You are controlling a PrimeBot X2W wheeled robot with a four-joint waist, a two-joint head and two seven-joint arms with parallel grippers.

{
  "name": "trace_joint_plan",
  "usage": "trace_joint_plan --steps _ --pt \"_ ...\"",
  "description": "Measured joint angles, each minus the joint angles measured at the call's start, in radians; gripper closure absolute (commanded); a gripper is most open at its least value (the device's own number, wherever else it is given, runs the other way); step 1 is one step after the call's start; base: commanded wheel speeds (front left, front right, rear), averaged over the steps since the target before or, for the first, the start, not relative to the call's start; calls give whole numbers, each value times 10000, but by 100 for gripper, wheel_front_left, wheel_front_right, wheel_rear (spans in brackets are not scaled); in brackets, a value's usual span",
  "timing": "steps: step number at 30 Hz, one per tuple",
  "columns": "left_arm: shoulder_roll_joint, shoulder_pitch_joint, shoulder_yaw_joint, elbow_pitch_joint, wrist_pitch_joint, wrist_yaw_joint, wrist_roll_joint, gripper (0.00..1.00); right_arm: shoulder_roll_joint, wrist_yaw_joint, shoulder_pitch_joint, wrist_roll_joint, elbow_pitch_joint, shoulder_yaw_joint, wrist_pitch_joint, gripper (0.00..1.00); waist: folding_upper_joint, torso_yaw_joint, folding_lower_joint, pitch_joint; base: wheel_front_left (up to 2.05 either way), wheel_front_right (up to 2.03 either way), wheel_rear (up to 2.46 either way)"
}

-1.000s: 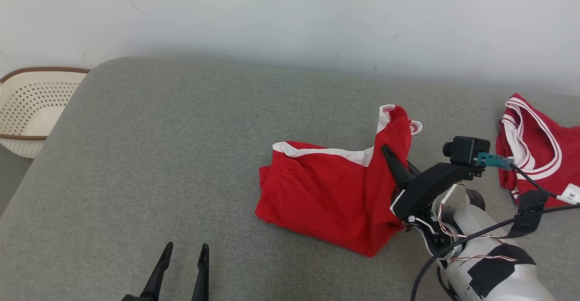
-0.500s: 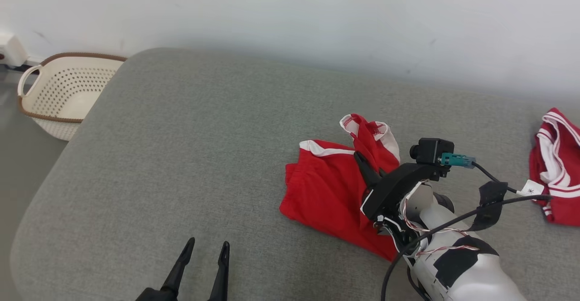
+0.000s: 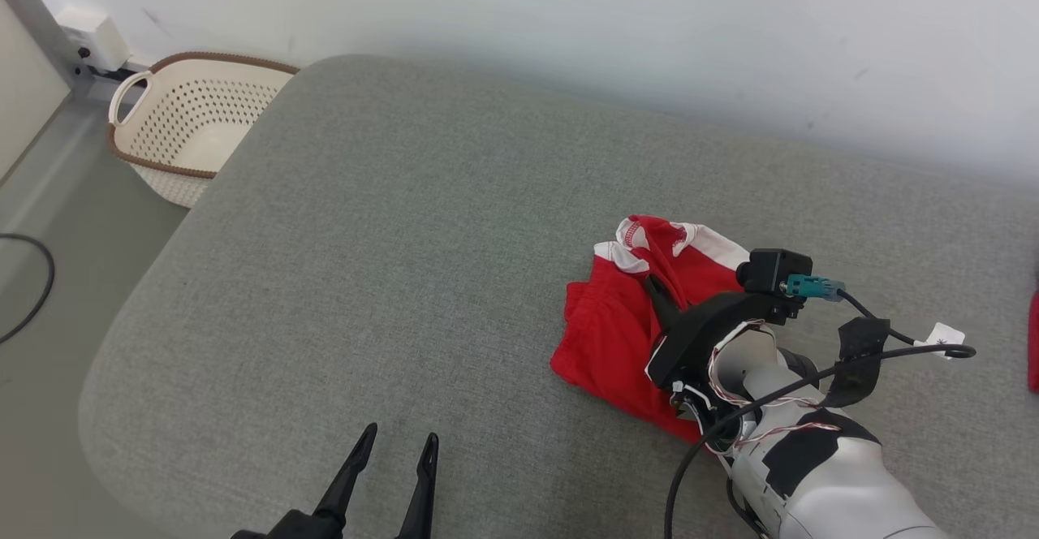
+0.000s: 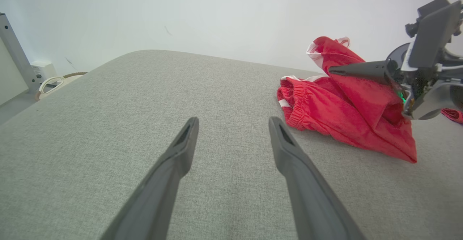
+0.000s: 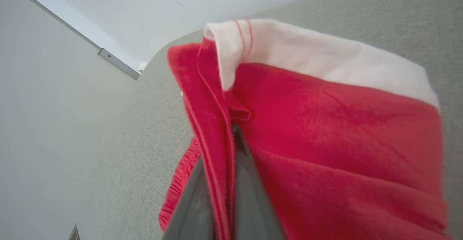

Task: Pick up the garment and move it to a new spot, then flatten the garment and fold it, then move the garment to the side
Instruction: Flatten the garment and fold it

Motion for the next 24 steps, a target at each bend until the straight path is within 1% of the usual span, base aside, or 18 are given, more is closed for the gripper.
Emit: trace_joint_plan --steps 4,5,6,7,8,13,17,24 --pt "-8 -65 -36 -6 0 29 -31 0 82 0 -198 19 334 121 -165 100 0 139 0 163 0 0 0" --pt "-8 -76 -35 -4 0 33 -33 0 94 0 -218 29 399 167 -173 96 0 161 1 197 0 0 0" --pt "-8 -86 -29 -2 0 38 -36 0 109 0 -228 38 456 221 -203 55 0 177 0 226 0 0 0" --pt "-8 -103 -19 0 0 40 -40 0 121 0 -240 35 499 313 -253 9 0 183 0 245 0 0 0" --pt "-10 -116 -2 0 0 50 -42 0 125 0 -270 -8 525 431 -293 0 0 173 0 251 0 0 0" --pt "0 -100 226 2 0 148 -59 0 151 0 -435 -128 240 848 -732 0 0 -33 0 177 0 0 0" --pt "29 -4 349 -35 0 198 -69 0 -38 0 -427 -104 -401 1108 -1053 0 0 -250 0 40 0 0 0" --pt "134 281 571 -171 0 249 -71 0 -1041 0 -184 -44 -1434 1108 -1452 0 0 -654 0 -207 0 0 0"
